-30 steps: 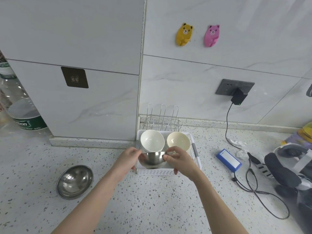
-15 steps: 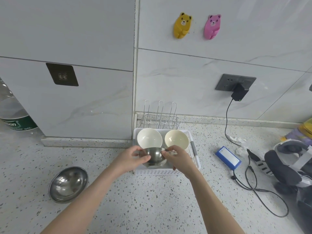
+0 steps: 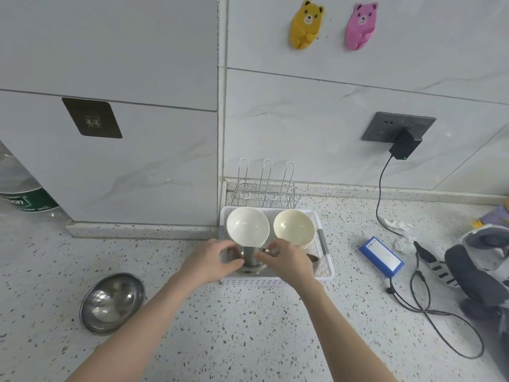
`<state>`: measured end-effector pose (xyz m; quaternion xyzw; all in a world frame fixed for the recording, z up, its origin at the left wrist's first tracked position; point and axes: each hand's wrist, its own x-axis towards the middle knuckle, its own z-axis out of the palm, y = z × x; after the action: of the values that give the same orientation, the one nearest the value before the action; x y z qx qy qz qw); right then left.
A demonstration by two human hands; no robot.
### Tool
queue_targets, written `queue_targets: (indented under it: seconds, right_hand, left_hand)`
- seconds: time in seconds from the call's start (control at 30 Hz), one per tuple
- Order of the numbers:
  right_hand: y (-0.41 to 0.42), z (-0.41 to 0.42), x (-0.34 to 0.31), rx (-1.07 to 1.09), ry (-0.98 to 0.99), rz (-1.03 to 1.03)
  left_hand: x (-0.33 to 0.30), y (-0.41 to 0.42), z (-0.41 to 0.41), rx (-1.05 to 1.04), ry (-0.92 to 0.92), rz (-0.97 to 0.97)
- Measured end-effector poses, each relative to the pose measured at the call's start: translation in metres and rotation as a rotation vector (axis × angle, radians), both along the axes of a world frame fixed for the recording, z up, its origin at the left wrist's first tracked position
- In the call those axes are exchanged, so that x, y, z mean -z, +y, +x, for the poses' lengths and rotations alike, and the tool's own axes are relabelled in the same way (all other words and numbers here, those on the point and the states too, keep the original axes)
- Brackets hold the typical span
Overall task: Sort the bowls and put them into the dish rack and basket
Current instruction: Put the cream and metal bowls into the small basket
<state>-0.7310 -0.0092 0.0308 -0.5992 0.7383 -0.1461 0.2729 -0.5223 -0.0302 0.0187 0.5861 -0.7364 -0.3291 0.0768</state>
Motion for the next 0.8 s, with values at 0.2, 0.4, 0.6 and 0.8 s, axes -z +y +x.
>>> queue_targets:
  seconds: [0.2,0.4,0.6,0.8]
  right_hand:
    - [0.013,0.015,0.013,0.102,0.076,0.002]
    - [0.021,0.033,0.021,0.15,0.143,-0.015]
    - [0.028,0.042,0.024,0.085,0.153,-0.006]
    - [0.052,0.04,0.019,0.063,0.139,-0.085]
  left_hand:
    - [0.011,0.003,-0.007,-0.038,0.067,-0.103]
    - [0.015,0.006,-0.004,-0.088,0.019,-0.161]
    - [0.016,0.012,0.004,-0.071,0.018,-0.144]
    - [0.008,0.037,0.034,-0.233,0.22,-0.075]
